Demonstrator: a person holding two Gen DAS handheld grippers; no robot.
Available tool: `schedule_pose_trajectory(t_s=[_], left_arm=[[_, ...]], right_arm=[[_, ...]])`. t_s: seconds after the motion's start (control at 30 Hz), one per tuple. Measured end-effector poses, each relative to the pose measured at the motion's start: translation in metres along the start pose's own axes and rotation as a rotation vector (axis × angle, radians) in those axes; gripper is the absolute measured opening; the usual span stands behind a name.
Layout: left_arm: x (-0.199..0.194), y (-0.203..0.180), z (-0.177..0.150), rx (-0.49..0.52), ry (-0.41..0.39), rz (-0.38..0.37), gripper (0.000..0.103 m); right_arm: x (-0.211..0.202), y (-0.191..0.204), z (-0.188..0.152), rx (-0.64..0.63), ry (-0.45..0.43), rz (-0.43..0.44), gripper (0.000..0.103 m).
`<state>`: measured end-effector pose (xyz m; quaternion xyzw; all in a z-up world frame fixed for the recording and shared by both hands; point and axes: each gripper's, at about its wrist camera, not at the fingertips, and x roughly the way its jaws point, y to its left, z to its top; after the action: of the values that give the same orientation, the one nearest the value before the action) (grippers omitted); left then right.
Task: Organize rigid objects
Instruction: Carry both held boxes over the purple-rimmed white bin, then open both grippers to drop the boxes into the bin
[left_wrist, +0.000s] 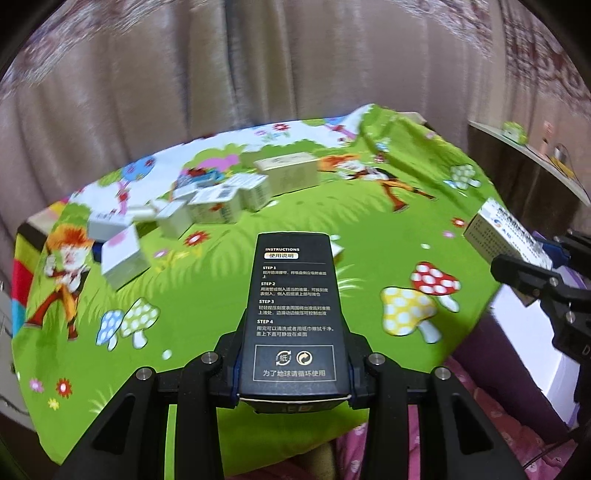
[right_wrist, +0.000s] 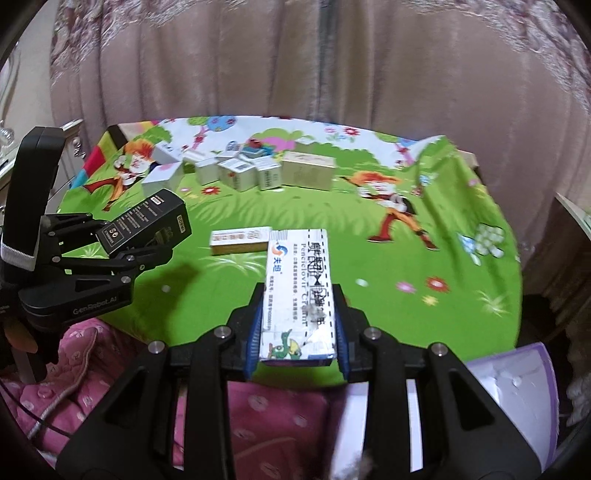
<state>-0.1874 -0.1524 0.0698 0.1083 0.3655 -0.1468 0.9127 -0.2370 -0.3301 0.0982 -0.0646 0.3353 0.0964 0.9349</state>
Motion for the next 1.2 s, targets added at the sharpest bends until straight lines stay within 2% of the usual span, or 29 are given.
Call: schedule_pose_trajectory(t_s=[0.67, 0.97, 1.2], left_arm=[[-0.017, -0.152, 0.032, 0.355, -0.007, -0.235, 0.04], [-0.018, -0.229, 0.027, 0.51, 0.026, -0.357, 0.04], [-0.009, -0.26, 0.015, 0.576, 0.054, -0.405, 0.04]], right_arm=[[-0.064, -0.111, -0.054, 0.164, 0.008, -0.275, 0.037], [-0.089, -0.151, -0.086, 0.243, 0.064, -0.38, 0.037], [-0.09, -0.167, -0.098, 0.258, 0.105, -0.421, 0.037]])
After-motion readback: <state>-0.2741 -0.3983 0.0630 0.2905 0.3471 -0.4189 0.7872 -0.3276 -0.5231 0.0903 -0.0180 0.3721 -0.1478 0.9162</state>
